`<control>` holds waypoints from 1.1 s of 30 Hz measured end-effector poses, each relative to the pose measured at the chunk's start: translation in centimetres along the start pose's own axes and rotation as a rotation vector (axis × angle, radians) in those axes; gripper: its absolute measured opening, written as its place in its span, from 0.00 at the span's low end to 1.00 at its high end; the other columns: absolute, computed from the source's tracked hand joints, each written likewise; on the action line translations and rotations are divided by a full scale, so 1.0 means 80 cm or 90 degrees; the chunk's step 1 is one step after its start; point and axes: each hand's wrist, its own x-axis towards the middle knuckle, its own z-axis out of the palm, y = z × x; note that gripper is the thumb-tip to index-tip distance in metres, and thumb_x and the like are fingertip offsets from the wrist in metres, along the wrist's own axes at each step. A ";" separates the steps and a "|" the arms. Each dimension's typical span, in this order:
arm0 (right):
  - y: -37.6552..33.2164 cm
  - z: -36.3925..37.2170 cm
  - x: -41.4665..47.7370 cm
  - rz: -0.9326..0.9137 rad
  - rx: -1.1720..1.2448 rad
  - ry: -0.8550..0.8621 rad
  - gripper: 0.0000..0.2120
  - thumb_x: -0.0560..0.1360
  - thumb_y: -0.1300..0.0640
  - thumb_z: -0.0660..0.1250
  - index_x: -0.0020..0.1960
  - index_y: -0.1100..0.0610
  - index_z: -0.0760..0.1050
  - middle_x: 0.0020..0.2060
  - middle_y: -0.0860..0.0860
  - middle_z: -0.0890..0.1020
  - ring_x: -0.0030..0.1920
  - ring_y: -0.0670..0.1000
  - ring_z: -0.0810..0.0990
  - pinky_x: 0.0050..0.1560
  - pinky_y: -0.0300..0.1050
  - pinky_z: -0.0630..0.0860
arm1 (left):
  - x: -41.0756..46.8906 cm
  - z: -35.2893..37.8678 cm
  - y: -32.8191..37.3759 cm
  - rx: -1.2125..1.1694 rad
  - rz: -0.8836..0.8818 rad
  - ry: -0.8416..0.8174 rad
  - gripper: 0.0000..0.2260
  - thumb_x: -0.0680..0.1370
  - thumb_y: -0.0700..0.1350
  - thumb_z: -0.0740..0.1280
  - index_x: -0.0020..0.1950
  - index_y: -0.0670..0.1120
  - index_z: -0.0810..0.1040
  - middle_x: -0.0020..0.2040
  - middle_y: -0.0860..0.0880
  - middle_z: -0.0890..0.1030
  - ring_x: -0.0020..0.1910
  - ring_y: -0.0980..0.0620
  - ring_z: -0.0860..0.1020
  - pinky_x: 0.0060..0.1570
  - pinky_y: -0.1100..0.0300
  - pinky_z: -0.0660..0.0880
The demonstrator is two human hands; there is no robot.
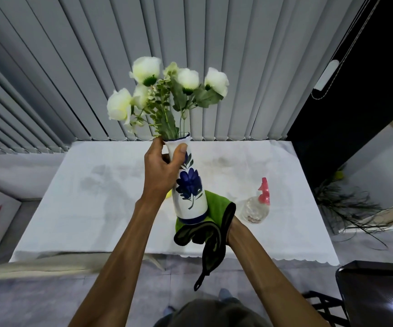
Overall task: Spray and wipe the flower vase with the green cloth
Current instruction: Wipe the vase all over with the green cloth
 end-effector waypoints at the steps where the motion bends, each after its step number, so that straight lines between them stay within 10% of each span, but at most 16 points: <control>1: 0.000 -0.001 -0.001 -0.001 -0.005 0.002 0.15 0.80 0.58 0.60 0.34 0.57 0.70 0.24 0.53 0.68 0.21 0.51 0.67 0.27 0.38 0.69 | 0.000 -0.001 -0.002 0.004 0.001 0.016 0.15 0.77 0.53 0.67 0.55 0.43 0.75 0.45 0.46 0.81 0.34 0.60 0.79 0.33 0.67 0.75; 6: 0.019 -0.056 0.008 -0.039 -0.100 0.117 0.17 0.81 0.71 0.57 0.41 0.53 0.71 0.39 0.50 0.76 0.36 0.47 0.78 0.32 0.41 0.78 | 0.002 -0.013 -0.006 0.025 0.013 0.058 0.14 0.77 0.52 0.66 0.55 0.44 0.75 0.48 0.43 0.81 0.39 0.54 0.80 0.37 0.67 0.75; 11: 0.033 -0.123 0.027 0.071 0.132 0.216 0.18 0.86 0.52 0.56 0.48 0.62 0.78 0.34 0.61 0.86 0.42 0.60 0.79 0.36 0.53 0.82 | 0.005 -0.035 -0.009 0.051 0.013 0.092 0.16 0.76 0.55 0.65 0.54 0.44 0.75 0.44 0.50 0.80 0.36 0.60 0.78 0.35 0.70 0.73; 14: 0.036 -0.139 0.042 -0.022 0.163 0.191 0.18 0.83 0.50 0.60 0.48 0.61 0.83 0.32 0.59 0.87 0.36 0.61 0.85 0.25 0.51 0.82 | 0.003 -0.047 -0.014 0.061 0.002 0.114 0.16 0.76 0.56 0.65 0.53 0.44 0.75 0.43 0.51 0.80 0.37 0.61 0.79 0.35 0.69 0.73; 16: 0.026 -0.125 0.050 -0.102 0.121 0.122 0.15 0.73 0.46 0.70 0.52 0.55 0.87 0.40 0.54 0.88 0.41 0.54 0.86 0.37 0.45 0.84 | 0.003 -0.054 -0.017 0.063 0.000 0.127 0.16 0.76 0.56 0.65 0.53 0.44 0.75 0.44 0.49 0.80 0.36 0.59 0.78 0.35 0.69 0.73; 19: 0.037 -0.097 0.097 -0.100 -0.440 0.069 0.23 0.82 0.46 0.63 0.75 0.50 0.68 0.72 0.55 0.72 0.72 0.59 0.70 0.71 0.56 0.69 | 0.000 -0.062 -0.024 0.056 -0.008 0.160 0.16 0.76 0.56 0.66 0.55 0.45 0.74 0.46 0.48 0.80 0.37 0.59 0.78 0.35 0.68 0.74; 23: 0.117 -0.087 0.161 -0.081 -1.226 0.034 0.40 0.79 0.33 0.58 0.82 0.53 0.52 0.81 0.61 0.51 0.78 0.74 0.51 0.73 0.74 0.55 | 0.003 -0.067 -0.039 0.072 -0.010 0.187 0.16 0.75 0.56 0.67 0.58 0.49 0.74 0.52 0.47 0.81 0.43 0.55 0.82 0.39 0.63 0.78; 28: 0.163 -0.094 0.170 -0.173 -1.287 0.087 0.43 0.52 0.33 0.82 0.60 0.56 0.85 0.60 0.62 0.84 0.56 0.73 0.82 0.45 0.76 0.78 | 0.009 -0.076 -0.086 0.165 -0.082 0.221 0.21 0.71 0.58 0.71 0.57 0.48 0.74 0.51 0.50 0.83 0.44 0.49 0.84 0.43 0.51 0.81; 30: 0.159 -0.093 0.172 -0.130 -1.329 0.070 0.44 0.58 0.32 0.78 0.68 0.55 0.80 0.67 0.63 0.78 0.63 0.75 0.76 0.52 0.79 0.75 | 0.012 -0.073 -0.108 0.182 -0.111 0.257 0.21 0.69 0.59 0.71 0.55 0.48 0.75 0.48 0.54 0.83 0.45 0.56 0.83 0.47 0.53 0.80; 33: 0.164 -0.104 0.192 -0.066 -1.306 0.029 0.45 0.76 0.32 0.59 0.83 0.50 0.45 0.82 0.59 0.42 0.78 0.74 0.41 0.72 0.78 0.46 | 0.021 -0.061 -0.139 0.198 -0.114 0.272 0.23 0.69 0.59 0.72 0.55 0.45 0.76 0.45 0.61 0.80 0.42 0.67 0.79 0.46 0.58 0.79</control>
